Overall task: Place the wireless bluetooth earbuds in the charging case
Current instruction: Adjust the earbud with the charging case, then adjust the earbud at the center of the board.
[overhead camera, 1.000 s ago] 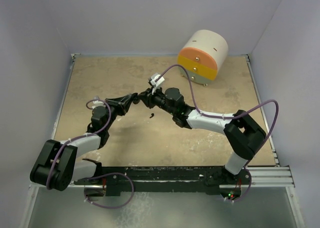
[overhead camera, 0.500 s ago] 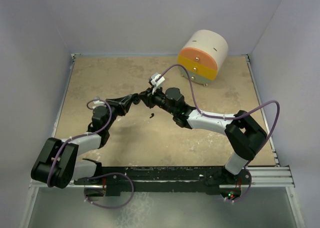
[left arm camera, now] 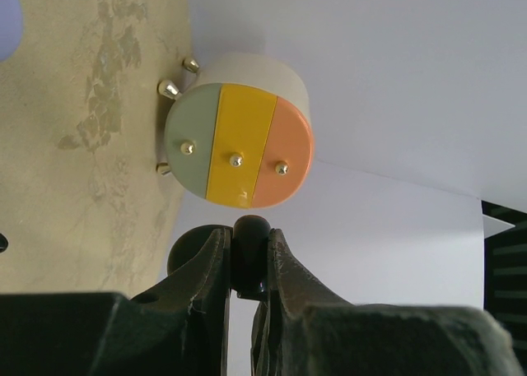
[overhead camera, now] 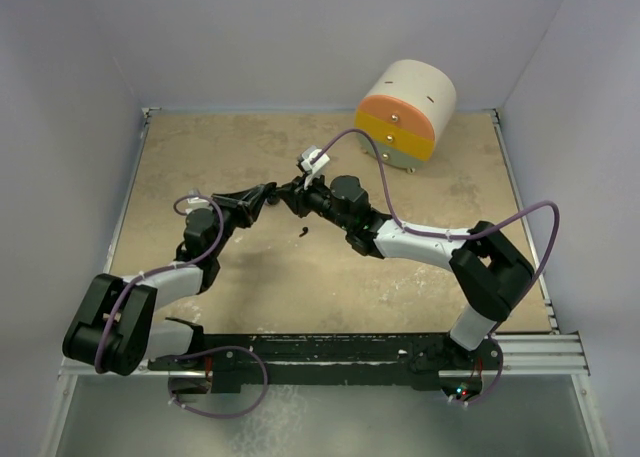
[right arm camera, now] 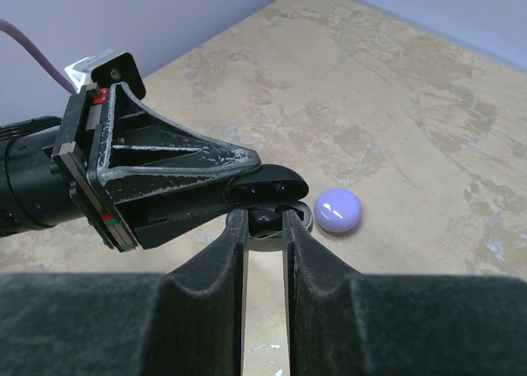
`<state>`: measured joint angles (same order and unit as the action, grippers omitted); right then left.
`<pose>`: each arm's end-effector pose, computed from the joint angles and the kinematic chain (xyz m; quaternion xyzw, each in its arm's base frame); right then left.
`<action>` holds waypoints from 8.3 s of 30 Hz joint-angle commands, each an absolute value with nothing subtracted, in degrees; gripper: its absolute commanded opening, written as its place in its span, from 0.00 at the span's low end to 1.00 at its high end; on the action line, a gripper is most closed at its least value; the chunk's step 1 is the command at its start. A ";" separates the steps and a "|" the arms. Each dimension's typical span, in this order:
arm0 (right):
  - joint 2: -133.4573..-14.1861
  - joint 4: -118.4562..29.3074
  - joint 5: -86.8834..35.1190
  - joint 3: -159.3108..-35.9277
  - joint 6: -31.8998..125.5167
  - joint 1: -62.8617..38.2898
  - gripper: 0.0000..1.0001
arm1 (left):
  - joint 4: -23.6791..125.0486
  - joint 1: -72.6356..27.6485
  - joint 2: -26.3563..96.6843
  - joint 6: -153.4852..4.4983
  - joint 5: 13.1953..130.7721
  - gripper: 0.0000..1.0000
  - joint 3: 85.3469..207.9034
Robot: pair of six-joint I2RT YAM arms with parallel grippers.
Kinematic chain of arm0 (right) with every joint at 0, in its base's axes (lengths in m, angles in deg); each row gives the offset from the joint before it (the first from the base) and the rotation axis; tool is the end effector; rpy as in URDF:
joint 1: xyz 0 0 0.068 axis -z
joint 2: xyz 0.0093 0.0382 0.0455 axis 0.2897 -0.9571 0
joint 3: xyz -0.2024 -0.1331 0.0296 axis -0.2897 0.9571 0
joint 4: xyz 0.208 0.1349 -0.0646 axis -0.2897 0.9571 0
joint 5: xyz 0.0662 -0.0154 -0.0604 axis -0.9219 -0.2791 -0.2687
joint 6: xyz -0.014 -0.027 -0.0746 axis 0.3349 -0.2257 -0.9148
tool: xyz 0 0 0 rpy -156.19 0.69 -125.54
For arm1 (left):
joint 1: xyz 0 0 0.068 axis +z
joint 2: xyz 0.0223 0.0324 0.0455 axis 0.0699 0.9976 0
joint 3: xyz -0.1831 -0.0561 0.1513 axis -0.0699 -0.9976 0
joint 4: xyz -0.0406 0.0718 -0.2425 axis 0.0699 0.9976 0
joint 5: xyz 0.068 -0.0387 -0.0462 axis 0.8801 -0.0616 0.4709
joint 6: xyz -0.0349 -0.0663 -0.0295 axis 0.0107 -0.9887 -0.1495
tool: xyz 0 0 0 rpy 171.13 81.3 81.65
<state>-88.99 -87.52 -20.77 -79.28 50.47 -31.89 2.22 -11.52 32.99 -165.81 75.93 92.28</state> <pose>0.2698 0.3122 0.2509 -0.2398 0.6426 0.3726 0.6251 0.2689 -0.0801 0.1626 -0.4898 0.5497 -0.5950 0.3223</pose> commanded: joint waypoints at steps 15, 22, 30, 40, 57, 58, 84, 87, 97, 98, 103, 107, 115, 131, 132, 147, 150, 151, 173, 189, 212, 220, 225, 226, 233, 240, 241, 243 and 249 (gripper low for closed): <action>-88.01 -88.85 -20.66 -82.07 49.30 -31.94 0.20 | -1.95 -12.68 32.92 -165.83 74.80 0.00 94.87; -87.84 -88.88 -20.29 -81.68 49.28 -31.95 0.20 | -1.97 -12.80 32.03 -166.01 75.02 0.00 94.26; -87.84 -88.96 -19.91 -81.20 49.22 -31.94 0.20 | -1.16 -12.82 30.61 -166.01 75.22 0.00 94.08; -87.58 -89.04 -19.67 -80.72 49.01 -31.94 0.19 | -0.39 -12.82 29.72 -165.83 75.75 0.00 93.60; -85.70 -91.71 -19.56 -79.53 49.87 -31.94 0.69 | -1.27 -12.85 30.72 -165.92 75.76 0.00 93.24; -84.93 -92.78 -19.74 -78.95 50.30 -31.98 0.69 | -1.53 -12.80 30.88 -166.02 75.76 0.00 93.21; -85.03 -83.85 -2.52 -79.41 55.83 -31.94 0.73 | -2.54 -12.80 32.12 -166.03 75.68 0.00 92.83; -85.82 -83.30 -2.52 -80.08 55.51 -31.94 0.73 | -2.52 -12.84 32.26 -166.01 75.68 0.00 92.97; -86.61 -83.56 -6.04 -80.74 54.17 -32.01 0.71 | -2.70 -12.84 32.58 -165.92 75.67 0.00 93.09; -86.53 -83.70 -6.44 -80.66 54.21 -32.02 0.71 | -2.82 -12.86 32.65 -165.97 75.67 0.00 93.10; -86.35 -84.40 -8.14 -80.02 54.11 -32.35 0.69 | -2.94 -12.87 33.01 -165.92 75.67 0.00 93.08; -86.52 -84.61 -8.97 -79.88 53.85 -32.77 0.69 | -3.20 -12.87 33.22 -165.94 75.67 0.00 93.18; -86.91 -85.25 -9.72 -79.38 53.59 -34.00 0.69 | -3.30 -12.85 33.49 -165.92 75.64 0.00 93.27; -80.82 -78.29 -0.11 -72.69 61.15 -33.97 0.70 | -5.64 -12.35 32.34 -166.53 79.05 0.00 88.24; -81.18 -75.44 1.44 -72.76 61.78 -34.04 0.70 | -5.59 -12.34 31.96 -166.40 79.48 0.00 87.76; -91.17 -73.17 -6.87 -73.46 66.16 -34.05 0.59 | -4.62 -12.08 26.12 -165.92 79.99 0.00 82.48; -93.81 -73.90 -6.97 -75.52 66.60 -34.05 0.55 | -4.22 -12.08 25.30 -165.91 79.81 0.00 81.98; -94.54 -73.91 -6.73 -76.00 66.66 -34.00 0.54 | -4.11 -12.08 25.02 -165.85 79.74 0.00 81.80; -100.25 -75.32 -4.97 -78.24 68.71 -31.86 0.44 | -4.46 -11.16 24.27 -165.68 78.52 0.00 80.08; -103.04 -75.27 -6.37 -78.92 68.81 -31.92 0.41 | -5.69 -10.51 24.84 -165.93 77.87 0.00 79.47; -104.96 -71.38 -1.71 -78.28 67.93 -32.54 0.34 | -5.84 -9.70 24.45 -166.19 77.35 0.00 78.88; -106.49 -70.88 -1.10 -78.63 67.83 -33.43 0.29 | -5.91 -9.53 24.51 -166.10 77.26 0.00 78.53; -106.18 -69.90 -0.55 -78.47 68.01 -33.90 0.28 | -6.01 -9.28 24.47 -166.10 77.02 0.00 78.36; -106.11 -69.81 -0.49 -78.30 68.03 -34.03 0.28 | -6.01 -9.22 24.45 -166.10 76.98 0.00 78.39; -107.35 -67.48 1.93 -78.92 68.37 -35.63 0.30 | -6.01 -9.10 24.37 -166.20 76.82 0.00 78.34; -107.30 -66.67 3.33 -78.06 69.12 -36.24 0.30 | -5.70 -8.94 23.96 -166.21 76.73 0.00 78.34; -107.53 -66.36 3.76 -78.10 69.18 -36.24 0.30 | -5.60 -8.92 23.88 -166.19 76.73 0.00 78.38; -107.99 -65.69 4.80 -78.32 69.33 -36.40 0.30 | -5.41 -8.91 23.80 -166.19 76.73 0.00 78.37; -108.58 -64.81 6.59 -78.17 69.74 -36.64 0.29 | -5.08 -8.91 23.65 -166.04 76.64 0.00 78.56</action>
<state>-105.53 -73.70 4.98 -79.13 68.53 -36.41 -2.39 -9.49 24.64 -165.81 77.28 78.55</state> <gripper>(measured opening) 0.296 0.153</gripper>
